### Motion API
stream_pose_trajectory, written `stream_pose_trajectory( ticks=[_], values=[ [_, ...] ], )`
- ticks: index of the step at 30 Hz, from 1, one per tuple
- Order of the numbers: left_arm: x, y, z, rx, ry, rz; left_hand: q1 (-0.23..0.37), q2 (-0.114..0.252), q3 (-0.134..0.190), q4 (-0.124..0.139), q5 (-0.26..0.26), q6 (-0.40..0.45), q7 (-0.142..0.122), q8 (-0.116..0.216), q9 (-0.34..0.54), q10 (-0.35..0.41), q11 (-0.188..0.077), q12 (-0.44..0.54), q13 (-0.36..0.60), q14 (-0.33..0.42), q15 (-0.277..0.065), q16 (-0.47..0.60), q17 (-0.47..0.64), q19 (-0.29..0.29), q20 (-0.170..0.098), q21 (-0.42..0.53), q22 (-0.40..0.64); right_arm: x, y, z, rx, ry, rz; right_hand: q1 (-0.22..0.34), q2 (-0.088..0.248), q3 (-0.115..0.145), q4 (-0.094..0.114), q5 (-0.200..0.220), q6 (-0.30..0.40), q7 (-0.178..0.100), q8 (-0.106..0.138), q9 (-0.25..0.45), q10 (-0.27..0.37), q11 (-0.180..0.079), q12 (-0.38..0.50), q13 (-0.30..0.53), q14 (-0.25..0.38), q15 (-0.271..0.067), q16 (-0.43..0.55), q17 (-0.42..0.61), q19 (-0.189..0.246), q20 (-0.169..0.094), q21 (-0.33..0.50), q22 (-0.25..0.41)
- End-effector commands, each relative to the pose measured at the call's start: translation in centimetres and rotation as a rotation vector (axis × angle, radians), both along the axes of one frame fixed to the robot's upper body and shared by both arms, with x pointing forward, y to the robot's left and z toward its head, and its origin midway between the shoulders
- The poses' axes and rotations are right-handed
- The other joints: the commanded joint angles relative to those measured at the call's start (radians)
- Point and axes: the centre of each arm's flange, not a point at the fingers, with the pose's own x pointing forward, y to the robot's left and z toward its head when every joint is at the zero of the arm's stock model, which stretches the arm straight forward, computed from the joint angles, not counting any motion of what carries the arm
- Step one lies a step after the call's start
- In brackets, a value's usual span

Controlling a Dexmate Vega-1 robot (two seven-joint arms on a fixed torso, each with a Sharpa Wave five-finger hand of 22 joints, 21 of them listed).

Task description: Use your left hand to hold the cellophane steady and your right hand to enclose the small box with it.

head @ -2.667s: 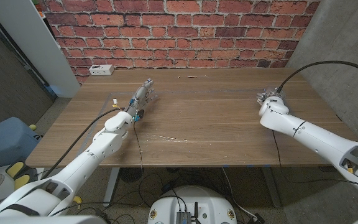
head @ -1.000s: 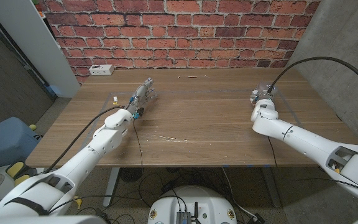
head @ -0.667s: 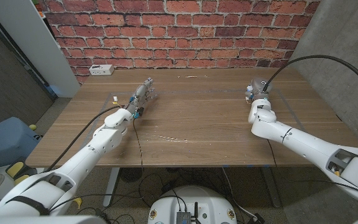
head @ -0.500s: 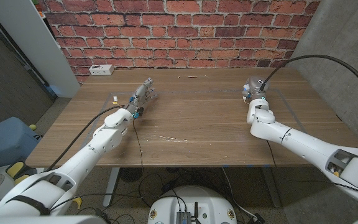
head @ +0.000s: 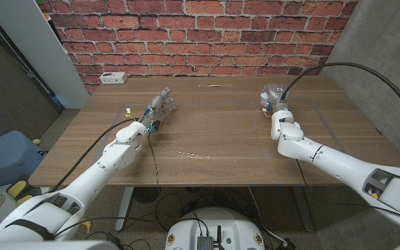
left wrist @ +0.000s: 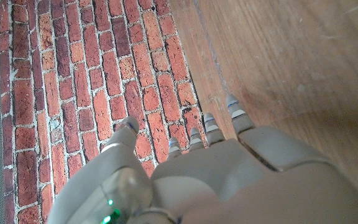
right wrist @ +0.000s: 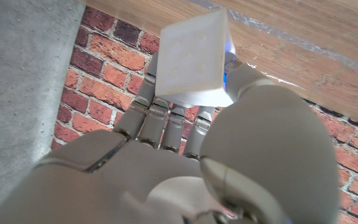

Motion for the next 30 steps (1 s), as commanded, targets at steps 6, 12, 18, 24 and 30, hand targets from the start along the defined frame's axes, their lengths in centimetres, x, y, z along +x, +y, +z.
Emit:
stream_pose_trajectory(
  ticks=[6,12,18,24,30],
  values=[
    [-0.5,-0.1,-0.4,-0.003,-0.001,-0.001,-0.007,-0.002,0.008,-0.001,-0.001,0.009,0.0,0.004,0.001,0.005,0.003,0.006,-0.003,0.009,0.002,0.01,0.002,0.007,0.003,-0.003,0.005,-1.8,3.3,0.0,-0.103,-0.036,0.112,0.223,0.221,-0.007,0.001,0.004,0.02,0.007,0.002,0.003,0.057,-0.049,0.004,0.009,0.104,-0.224,0.001,0.157,-0.011,-0.069,0.016,0.003],
    [-0.7,-0.1,-0.6,-0.006,0.0,-0.001,-0.008,-0.002,0.008,-0.001,-0.001,0.009,0.0,0.004,0.001,0.006,0.003,0.006,-0.005,0.011,0.003,0.01,0.002,0.008,0.003,-0.004,0.005,-2.1,4.1,-0.1,-0.132,-0.036,0.139,0.225,0.221,-0.01,0.001,0.004,0.022,0.008,0.001,0.004,0.059,-0.049,0.003,0.012,0.106,-0.224,-0.001,0.159,-0.014,-0.07,0.022,0.003],
    [-0.8,-0.1,-0.8,-0.008,0.0,-0.003,-0.01,-0.002,0.008,-0.001,-0.001,0.01,-0.001,0.003,0.001,0.008,0.004,0.007,-0.007,0.016,0.003,0.01,0.003,0.008,0.003,-0.004,0.005,-2.3,4.9,-0.2,-0.156,-0.035,0.17,0.226,0.22,-0.012,0.002,0.004,0.023,0.007,0.0,0.005,0.059,-0.05,0.002,0.015,0.107,-0.224,-0.003,0.161,-0.017,-0.07,0.031,0.002],
    [-0.8,-0.1,-0.8,-0.01,0.0,-0.003,-0.011,-0.002,0.008,-0.001,-0.001,0.01,-0.001,0.003,0.001,0.01,0.003,0.007,-0.009,0.017,0.003,0.01,0.003,0.008,0.003,-0.004,0.005,-2.5,5.9,-0.3,-0.188,-0.03,0.204,0.227,0.22,-0.014,0.002,0.004,0.024,0.007,-0.001,0.005,0.061,-0.049,0.002,0.018,0.108,-0.224,-0.005,0.163,-0.019,-0.069,0.036,0.001],
    [-0.9,-0.1,-1.0,-0.01,0.002,-0.003,-0.012,-0.002,0.008,-0.001,-0.001,0.01,0.001,0.003,0.001,0.011,0.003,0.007,-0.01,0.019,0.003,0.01,0.003,0.008,0.003,-0.005,0.005,-2.8,6.7,-0.3,-0.214,-0.03,0.234,0.228,0.22,-0.016,0.002,0.005,0.025,0.008,-0.002,0.006,0.06,-0.05,0.001,0.02,0.109,-0.224,-0.007,0.165,-0.022,-0.069,0.042,0.001]
  ],
)
